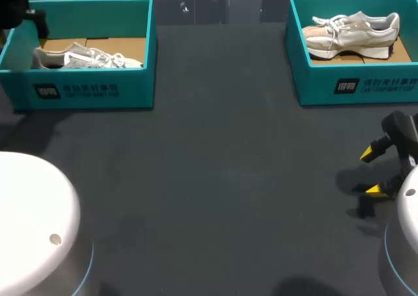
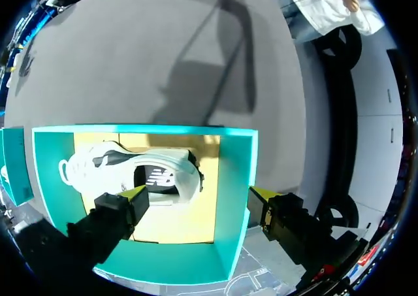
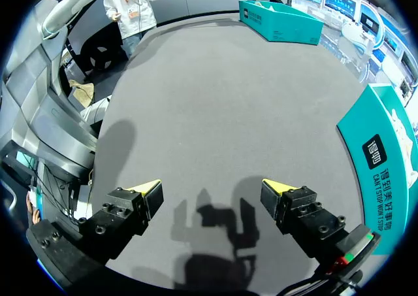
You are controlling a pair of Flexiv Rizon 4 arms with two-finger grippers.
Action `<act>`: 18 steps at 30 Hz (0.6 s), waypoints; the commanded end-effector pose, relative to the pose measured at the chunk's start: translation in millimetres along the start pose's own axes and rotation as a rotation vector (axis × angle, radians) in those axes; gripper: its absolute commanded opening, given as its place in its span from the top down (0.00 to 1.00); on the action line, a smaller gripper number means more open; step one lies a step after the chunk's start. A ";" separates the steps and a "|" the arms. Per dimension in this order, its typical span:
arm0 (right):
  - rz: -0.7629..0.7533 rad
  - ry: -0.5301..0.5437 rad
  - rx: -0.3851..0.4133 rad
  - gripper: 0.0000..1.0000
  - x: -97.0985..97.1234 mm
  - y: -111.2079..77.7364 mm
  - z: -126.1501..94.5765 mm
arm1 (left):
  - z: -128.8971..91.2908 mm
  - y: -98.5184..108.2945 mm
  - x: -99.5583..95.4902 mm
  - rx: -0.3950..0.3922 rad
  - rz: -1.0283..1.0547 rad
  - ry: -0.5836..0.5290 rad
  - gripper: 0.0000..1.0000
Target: Take the shoe out of the shoebox, open the shoe tongue, remove and reinsert the insole, then place the shoe into the shoebox
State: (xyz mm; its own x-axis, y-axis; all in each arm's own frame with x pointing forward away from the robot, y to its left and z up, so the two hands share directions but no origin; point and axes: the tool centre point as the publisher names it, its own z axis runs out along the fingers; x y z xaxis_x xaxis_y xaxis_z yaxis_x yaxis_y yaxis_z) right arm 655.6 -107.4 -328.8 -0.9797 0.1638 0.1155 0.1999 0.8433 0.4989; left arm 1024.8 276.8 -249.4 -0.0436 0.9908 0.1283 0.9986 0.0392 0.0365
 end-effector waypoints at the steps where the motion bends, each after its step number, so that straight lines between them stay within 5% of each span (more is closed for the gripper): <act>1: 0.001 -0.003 0.003 0.00 1.5 0.4 0.2 | -35.8 -15.7 9.4 -0.011 0.006 -0.009 0.00; 18: 0.001 -0.003 0.003 0.00 1.5 0.4 0.2 | -83.6 -23.0 25.2 -0.002 0.017 -0.048 0.00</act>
State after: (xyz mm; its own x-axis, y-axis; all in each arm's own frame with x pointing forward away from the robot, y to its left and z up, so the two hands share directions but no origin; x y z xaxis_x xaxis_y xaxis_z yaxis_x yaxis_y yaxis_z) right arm 655.6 -107.4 -328.8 -0.9797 0.1639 0.1156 0.1999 0.8433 0.4989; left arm 998.5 289.2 -166.0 -0.0266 0.9963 0.0820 0.9990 0.0236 0.0374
